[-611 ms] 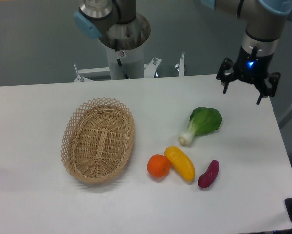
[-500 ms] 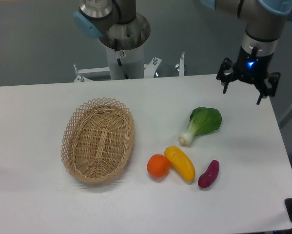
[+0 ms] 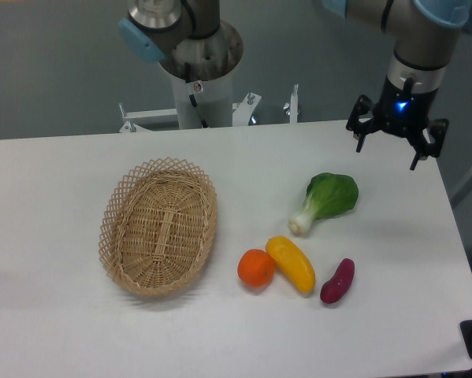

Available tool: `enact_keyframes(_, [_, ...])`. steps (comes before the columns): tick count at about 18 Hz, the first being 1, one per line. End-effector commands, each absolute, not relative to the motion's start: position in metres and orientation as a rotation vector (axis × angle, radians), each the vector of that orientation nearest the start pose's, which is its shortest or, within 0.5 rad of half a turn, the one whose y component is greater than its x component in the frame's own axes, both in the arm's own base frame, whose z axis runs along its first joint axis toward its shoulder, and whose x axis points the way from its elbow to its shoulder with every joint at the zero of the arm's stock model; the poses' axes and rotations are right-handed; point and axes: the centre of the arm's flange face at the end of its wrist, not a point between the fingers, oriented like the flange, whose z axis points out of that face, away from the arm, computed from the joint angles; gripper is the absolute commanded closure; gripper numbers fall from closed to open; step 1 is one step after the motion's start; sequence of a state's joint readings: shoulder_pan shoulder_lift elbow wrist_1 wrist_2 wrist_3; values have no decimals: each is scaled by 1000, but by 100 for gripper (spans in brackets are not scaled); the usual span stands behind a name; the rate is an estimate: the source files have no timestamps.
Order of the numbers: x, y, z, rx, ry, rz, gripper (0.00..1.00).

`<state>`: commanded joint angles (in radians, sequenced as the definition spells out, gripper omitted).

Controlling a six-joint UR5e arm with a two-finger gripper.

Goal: Pick up the mango from the table
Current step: 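Move the open gripper down over the yellow mango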

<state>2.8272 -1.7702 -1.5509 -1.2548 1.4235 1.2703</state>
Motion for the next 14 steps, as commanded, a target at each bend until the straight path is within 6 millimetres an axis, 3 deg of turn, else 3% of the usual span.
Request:
enact_keyframes(2, [-502,334,424,-2952,14,136,0])
enact_keyframes(9, [-483,382,404,-2903,-331,111,0])
enact_keyframes(14, [-474,425,353,-2865,-681,8,0])
